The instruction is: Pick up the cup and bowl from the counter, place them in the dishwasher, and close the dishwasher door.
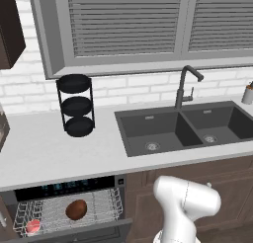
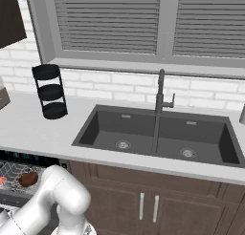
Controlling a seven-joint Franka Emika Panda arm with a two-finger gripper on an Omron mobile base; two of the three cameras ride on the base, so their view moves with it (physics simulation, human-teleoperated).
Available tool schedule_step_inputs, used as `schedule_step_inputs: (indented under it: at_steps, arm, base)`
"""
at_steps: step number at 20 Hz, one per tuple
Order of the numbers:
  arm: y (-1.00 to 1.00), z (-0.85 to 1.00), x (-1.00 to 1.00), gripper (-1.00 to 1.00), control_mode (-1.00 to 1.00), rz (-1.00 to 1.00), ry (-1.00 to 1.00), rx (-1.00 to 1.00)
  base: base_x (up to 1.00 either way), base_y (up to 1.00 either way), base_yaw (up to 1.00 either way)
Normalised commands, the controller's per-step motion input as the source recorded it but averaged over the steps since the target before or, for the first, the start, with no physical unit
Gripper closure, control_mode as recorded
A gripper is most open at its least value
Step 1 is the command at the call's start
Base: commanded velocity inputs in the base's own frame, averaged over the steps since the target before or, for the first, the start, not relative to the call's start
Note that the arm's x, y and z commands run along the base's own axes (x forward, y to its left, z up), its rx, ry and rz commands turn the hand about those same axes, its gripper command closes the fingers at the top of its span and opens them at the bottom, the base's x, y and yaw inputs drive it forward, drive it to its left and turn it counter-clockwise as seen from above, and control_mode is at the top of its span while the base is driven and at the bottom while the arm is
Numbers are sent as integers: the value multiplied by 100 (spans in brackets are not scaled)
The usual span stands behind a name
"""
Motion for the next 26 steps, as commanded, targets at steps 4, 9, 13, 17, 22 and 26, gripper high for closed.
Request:
schedule_step_inputs:
  at_steps: [4,9,13,17,22,26]
  arm:
    - [-52,-44,100,-100,-100,-11,-49,26]
    - [-54,-60,100,-100,-100,-7,-39,27]
    - [-53,-81,100,-100,-100,-3,-33,30]
    - [-52,-93,100,-100,-100,-1,-33,34]
    - [-51,-98,100,-100,-100,0,-34,35]
    - [-51,-98,100,-100,-100,-2,-35,35]
  base:
    - [0,0,0]
    - [0,0,0]
    - [0,0,0]
    - [0,0,0]
    - [0,0,0]
    - [0,0,0]
